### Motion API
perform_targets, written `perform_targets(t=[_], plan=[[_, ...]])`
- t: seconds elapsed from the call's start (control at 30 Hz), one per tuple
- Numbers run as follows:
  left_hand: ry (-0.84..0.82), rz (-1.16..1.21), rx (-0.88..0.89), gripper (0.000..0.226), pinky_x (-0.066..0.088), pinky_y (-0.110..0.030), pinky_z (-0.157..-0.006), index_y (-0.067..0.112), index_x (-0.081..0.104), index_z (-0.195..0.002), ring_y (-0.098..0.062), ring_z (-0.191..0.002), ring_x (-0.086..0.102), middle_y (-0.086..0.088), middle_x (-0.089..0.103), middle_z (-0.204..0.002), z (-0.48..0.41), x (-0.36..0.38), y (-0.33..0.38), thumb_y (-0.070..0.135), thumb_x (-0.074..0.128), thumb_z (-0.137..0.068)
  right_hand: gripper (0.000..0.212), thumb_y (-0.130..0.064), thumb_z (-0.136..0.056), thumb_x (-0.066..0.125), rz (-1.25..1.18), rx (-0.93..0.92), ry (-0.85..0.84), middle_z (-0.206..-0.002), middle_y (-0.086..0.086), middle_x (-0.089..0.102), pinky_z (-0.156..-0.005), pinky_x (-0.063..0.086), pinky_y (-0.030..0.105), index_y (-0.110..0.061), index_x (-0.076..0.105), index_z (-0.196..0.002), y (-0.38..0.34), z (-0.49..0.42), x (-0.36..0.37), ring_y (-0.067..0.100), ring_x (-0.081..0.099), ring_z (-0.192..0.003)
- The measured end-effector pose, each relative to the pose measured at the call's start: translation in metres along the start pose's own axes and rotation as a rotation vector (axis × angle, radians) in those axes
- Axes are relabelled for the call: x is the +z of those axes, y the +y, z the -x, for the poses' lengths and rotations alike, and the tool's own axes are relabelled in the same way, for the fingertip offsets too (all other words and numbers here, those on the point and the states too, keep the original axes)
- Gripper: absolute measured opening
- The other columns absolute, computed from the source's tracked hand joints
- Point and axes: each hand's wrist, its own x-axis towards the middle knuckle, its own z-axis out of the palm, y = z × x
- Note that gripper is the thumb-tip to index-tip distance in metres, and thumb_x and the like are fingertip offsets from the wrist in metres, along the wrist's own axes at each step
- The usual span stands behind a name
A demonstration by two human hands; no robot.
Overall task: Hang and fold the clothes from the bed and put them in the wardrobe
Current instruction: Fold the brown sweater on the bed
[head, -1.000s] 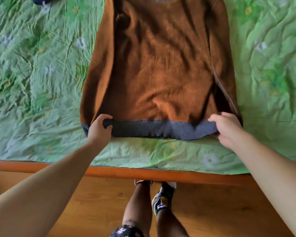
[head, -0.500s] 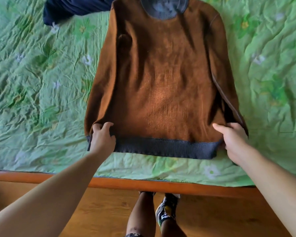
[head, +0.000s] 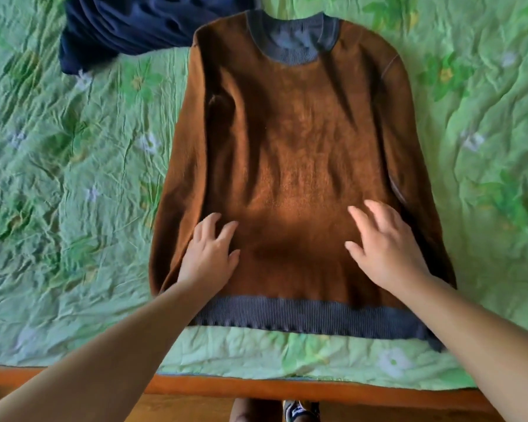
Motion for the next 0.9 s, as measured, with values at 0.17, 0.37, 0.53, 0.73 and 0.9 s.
perform_targets(t=[0.17, 0.37, 0.53, 0.73, 0.9], plan=[[-0.275, -0.092, 0.004, 0.089, 0.022, -0.052, -0.120, 0.048, -0.013, -0.154, -0.027, -0.152, -0.021, -0.003, -0.032, -0.162, -0.080, 0.001, -0.001, 0.064, 0.050, -0.094, 0.092, -0.068, -0.091, 0.049, 0.013, 0.146, -0.388, -0.167, 0.002, -0.018, -0.122, 0.010, 0.059, -0.039, -0.007, -0.158, -0.009, -0.086, 0.019, 0.041, -0.012, -0.153], [-0.389, -0.188, -0.056, 0.099, 0.031, -0.054, -0.117, 0.050, -0.019, -0.152, -0.031, -0.152, -0.020, -0.006, -0.039, -0.158, -0.097, -0.004, 0.003, 0.068, 0.054, -0.088, 0.103, -0.081, -0.078, 0.054, 0.124, 0.252, -0.327, -0.162, 0.012, 0.011, -0.108, 0.039, 0.053, -0.036, 0.006, -0.158, 0.000, -0.110, 0.007, 0.038, 0.026, -0.143], [-0.369, -0.210, -0.160, 0.090, 0.029, -0.058, -0.114, 0.039, 0.010, -0.152, -0.040, -0.151, 0.001, -0.017, -0.007, -0.163, -0.112, -0.020, 0.034, 0.051, 0.069, -0.086, 0.054, -0.037, -0.092, 0.063, 0.158, 0.104, 0.192, -0.138, 0.014, 0.048, -0.091, 0.043, 0.052, -0.019, 0.050, -0.141, 0.037, -0.130, -0.016, 0.038, 0.048, -0.118], [-0.099, 0.104, -0.131, 0.052, 0.033, -0.048, -0.113, 0.030, 0.041, -0.141, -0.029, -0.141, 0.027, -0.007, 0.028, -0.149, -0.112, -0.012, 0.109, 0.032, 0.059, -0.092, 0.048, -0.045, -0.097, 0.058, -0.575, 0.725, 0.091, -0.124, 0.023, 0.063, -0.091, 0.046, 0.044, -0.010, 0.055, -0.131, 0.105, -0.124, -0.020, 0.043, 0.059, -0.114], [-0.230, 0.845, -0.053, 0.041, 0.053, -0.029, -0.089, 0.033, 0.060, -0.125, -0.005, -0.096, 0.061, 0.011, 0.058, -0.110, -0.068, 0.014, 0.237, 0.017, 0.061, -0.087, 0.062, -0.061, -0.070, 0.079, -1.014, 0.814, -0.342, -0.095, 0.009, 0.074, -0.088, 0.056, 0.048, -0.011, 0.065, -0.104, 0.134, -0.083, -0.015, 0.029, 0.071, -0.092]])
